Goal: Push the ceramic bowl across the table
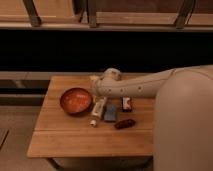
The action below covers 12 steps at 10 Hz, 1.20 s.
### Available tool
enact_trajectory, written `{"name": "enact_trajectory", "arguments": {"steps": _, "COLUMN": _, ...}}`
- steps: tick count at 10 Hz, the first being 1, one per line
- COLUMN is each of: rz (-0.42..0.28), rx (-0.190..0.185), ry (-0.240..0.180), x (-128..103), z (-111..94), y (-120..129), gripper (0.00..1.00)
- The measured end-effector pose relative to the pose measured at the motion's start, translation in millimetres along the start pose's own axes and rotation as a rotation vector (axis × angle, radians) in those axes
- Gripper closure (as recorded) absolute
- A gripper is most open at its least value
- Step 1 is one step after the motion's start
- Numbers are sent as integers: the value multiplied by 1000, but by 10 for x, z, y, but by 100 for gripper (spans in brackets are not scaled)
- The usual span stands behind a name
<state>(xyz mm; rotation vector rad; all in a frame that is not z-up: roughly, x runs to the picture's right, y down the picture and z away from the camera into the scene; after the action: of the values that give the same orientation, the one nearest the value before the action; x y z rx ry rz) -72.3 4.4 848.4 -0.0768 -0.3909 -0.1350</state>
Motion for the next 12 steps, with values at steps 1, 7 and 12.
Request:
{"name": "enact_trajectory", "arguments": {"steps": 1, "rz": 0, "rx": 0, "ry": 0, "x": 0, "z": -1, "y": -1, "gripper": 20}}
{"name": "enact_trajectory", "arguments": {"steps": 7, "rz": 0, "rx": 0, "ry": 0, "x": -1, "z": 0, "y": 0, "gripper": 20}}
{"name": "enact_trajectory", "arguments": {"steps": 12, "rz": -90, "rx": -40, "ry": -60, "x": -414, "z": 125, "y": 164, "gripper": 61}}
